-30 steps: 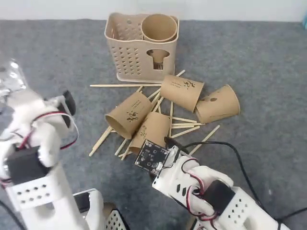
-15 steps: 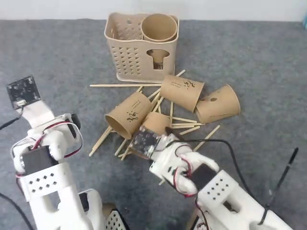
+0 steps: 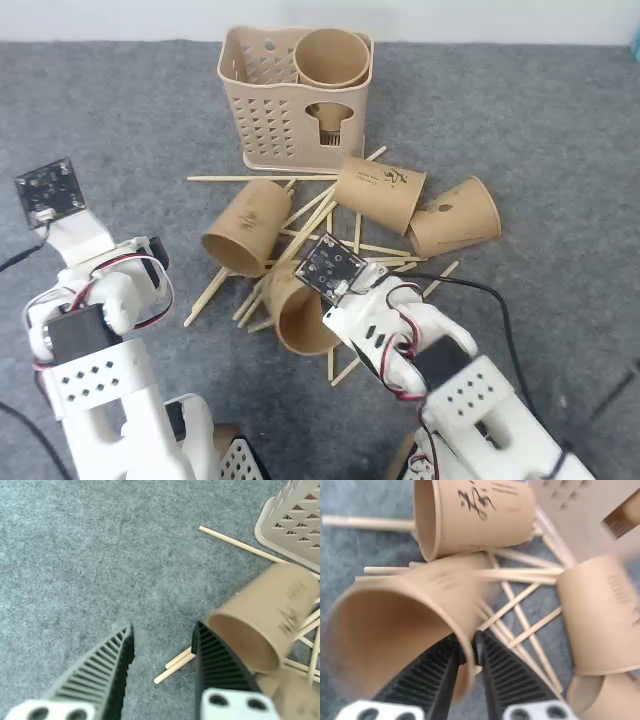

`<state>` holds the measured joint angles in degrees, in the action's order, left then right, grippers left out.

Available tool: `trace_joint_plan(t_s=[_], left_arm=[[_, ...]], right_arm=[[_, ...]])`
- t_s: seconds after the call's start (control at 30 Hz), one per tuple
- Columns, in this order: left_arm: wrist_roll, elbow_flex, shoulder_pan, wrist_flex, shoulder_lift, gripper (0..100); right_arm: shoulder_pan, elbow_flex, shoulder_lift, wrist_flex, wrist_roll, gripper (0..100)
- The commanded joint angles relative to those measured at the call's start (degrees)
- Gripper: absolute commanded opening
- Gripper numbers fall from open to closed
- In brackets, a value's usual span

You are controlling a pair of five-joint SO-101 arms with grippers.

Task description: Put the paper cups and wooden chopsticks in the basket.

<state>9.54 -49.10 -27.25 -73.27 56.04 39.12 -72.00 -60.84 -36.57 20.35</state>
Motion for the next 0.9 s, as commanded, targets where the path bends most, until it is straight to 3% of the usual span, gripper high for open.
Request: trace_joint_plan(t_s=[0.0,0.27,0.5,0.63,0.87], left_arm=[[-0.5,0.1,-0.3,1.2,1.1,18],[-0.5,0.3,-0.3,1.1,1.1,18],[-2.5,0.2,-0.5,1.4,0.8,18],[2.4,0.0,-7.3,6.9,0.3,18],[5.3,6.4,-7.6,9.9,-19.5,22]], right_arm=[[-0.9,5.3,-5.1,-2.5,0.5,0.8],[-5.9,19.4,1.3,-7.7,-3.1,0.8],[-13.0,47.4,17.2,-17.8,-6.9,0.8],[-15.0,64.7,25.7,-25.2,-6.9,0.8],[-14.8,76.0,32.7,-30.9,-8.7,0.8]])
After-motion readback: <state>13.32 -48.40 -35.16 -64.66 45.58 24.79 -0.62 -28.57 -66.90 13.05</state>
